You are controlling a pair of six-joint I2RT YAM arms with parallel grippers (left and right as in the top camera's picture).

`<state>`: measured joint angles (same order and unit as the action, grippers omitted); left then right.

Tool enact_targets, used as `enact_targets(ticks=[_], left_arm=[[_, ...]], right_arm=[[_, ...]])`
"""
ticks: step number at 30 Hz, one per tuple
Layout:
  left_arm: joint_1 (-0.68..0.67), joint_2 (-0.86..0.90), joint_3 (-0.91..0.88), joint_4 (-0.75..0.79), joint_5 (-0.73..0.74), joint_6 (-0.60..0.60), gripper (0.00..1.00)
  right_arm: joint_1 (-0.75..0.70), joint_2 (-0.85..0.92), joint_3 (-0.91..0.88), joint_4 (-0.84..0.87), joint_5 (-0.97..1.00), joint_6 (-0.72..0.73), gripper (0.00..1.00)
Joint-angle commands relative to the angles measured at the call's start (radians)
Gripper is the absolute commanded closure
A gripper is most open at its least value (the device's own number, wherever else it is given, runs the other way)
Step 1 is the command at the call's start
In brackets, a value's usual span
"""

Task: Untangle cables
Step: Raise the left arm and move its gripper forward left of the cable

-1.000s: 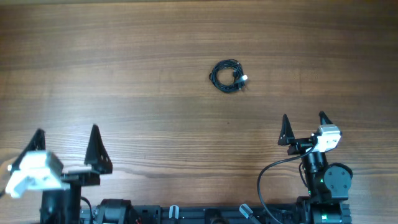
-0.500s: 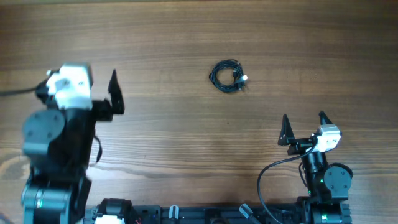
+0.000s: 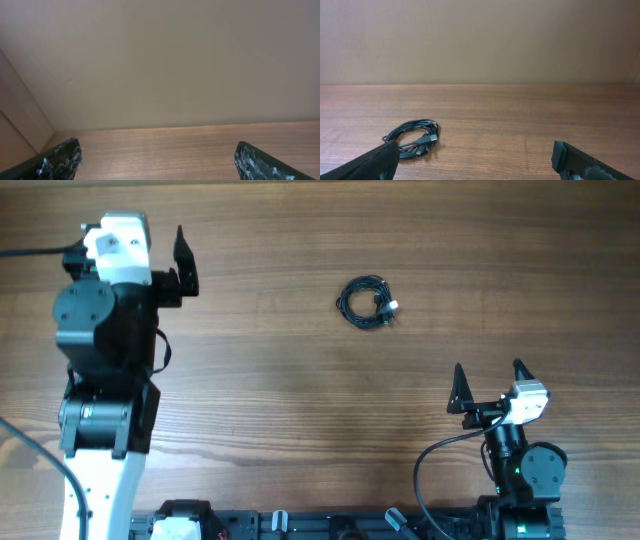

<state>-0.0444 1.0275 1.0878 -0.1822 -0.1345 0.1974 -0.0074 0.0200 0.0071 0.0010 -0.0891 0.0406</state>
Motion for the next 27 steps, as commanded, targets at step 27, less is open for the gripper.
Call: enact_targets(ticks=[27], left_arm=[[-0.008, 0.217, 0.015, 0.051, 0.212, -0.075, 0.00]], right_arm=[[0.004, -0.011, -0.002, 0.010, 0.118, -0.328, 0.00]])
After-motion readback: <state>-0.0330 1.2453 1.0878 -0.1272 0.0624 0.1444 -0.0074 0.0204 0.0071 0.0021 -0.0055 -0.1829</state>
